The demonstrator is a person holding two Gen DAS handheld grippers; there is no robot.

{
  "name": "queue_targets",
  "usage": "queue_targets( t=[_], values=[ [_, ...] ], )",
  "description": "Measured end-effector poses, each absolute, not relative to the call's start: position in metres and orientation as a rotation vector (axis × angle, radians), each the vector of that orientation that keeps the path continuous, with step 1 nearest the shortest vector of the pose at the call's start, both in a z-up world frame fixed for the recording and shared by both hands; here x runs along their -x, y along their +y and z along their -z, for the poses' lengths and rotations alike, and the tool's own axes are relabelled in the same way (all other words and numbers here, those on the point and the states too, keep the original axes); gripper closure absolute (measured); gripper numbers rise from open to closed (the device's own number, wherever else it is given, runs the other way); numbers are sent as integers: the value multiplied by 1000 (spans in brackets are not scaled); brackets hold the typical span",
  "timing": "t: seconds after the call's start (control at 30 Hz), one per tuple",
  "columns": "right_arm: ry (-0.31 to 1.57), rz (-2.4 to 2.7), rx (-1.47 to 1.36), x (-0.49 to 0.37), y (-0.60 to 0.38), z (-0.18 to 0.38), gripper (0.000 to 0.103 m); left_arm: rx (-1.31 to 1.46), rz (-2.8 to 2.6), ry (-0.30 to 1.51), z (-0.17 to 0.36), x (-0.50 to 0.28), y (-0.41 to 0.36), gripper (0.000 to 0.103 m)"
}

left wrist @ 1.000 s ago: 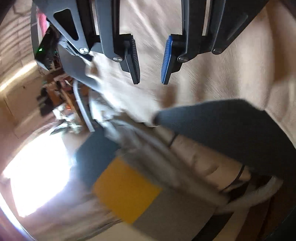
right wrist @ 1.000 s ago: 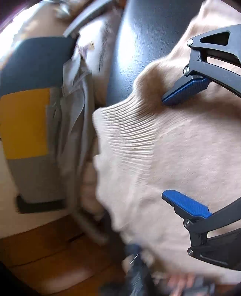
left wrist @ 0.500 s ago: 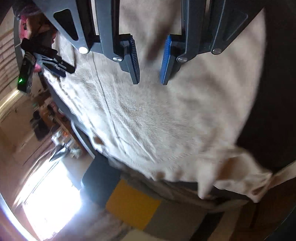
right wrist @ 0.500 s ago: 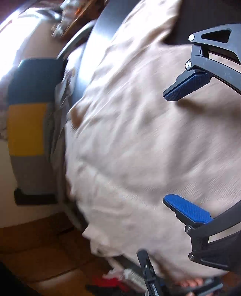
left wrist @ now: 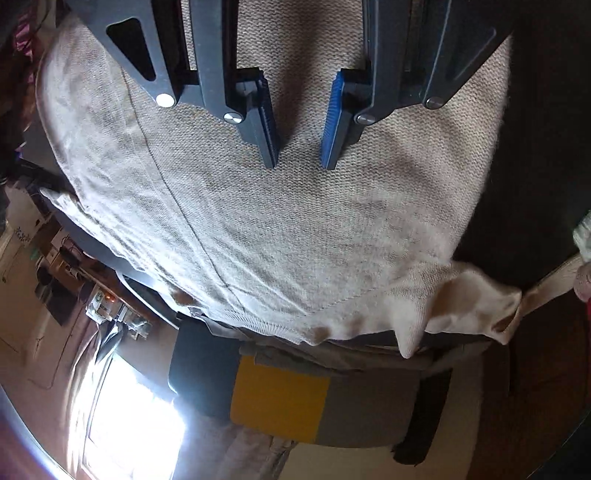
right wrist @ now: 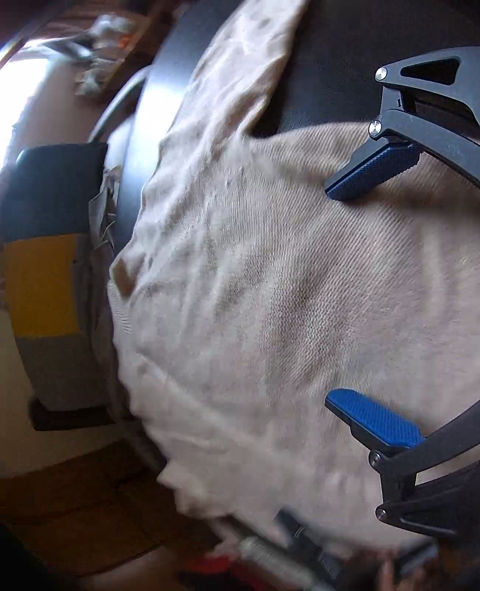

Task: Fold clothes

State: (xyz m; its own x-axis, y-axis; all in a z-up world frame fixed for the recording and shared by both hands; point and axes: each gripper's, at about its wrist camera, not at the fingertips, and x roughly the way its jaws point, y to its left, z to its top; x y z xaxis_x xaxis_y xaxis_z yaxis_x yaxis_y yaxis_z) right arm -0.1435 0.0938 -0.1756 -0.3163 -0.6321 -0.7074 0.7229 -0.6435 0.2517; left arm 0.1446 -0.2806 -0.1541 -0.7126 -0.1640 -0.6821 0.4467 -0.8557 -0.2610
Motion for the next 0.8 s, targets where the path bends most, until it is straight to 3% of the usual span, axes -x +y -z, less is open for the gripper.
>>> queue_targets(
  t=[0.23,0.47,0.57,0.8],
  values=[
    [-746,2239,-1136,237,292,168,0,-940,2578,669,155,-149,-287,79],
    [-1129,2485,-1216,321,421,185,0,-942,2578,666,155,-148,-289,79],
    [-1185,2569,-1221,344,433,188,0,-946,2575,654,155,-146,-288,79],
    [-777,2792,-1302,396,381,182,0,-949,2571,642,155,-145,-287,79]
  ],
)
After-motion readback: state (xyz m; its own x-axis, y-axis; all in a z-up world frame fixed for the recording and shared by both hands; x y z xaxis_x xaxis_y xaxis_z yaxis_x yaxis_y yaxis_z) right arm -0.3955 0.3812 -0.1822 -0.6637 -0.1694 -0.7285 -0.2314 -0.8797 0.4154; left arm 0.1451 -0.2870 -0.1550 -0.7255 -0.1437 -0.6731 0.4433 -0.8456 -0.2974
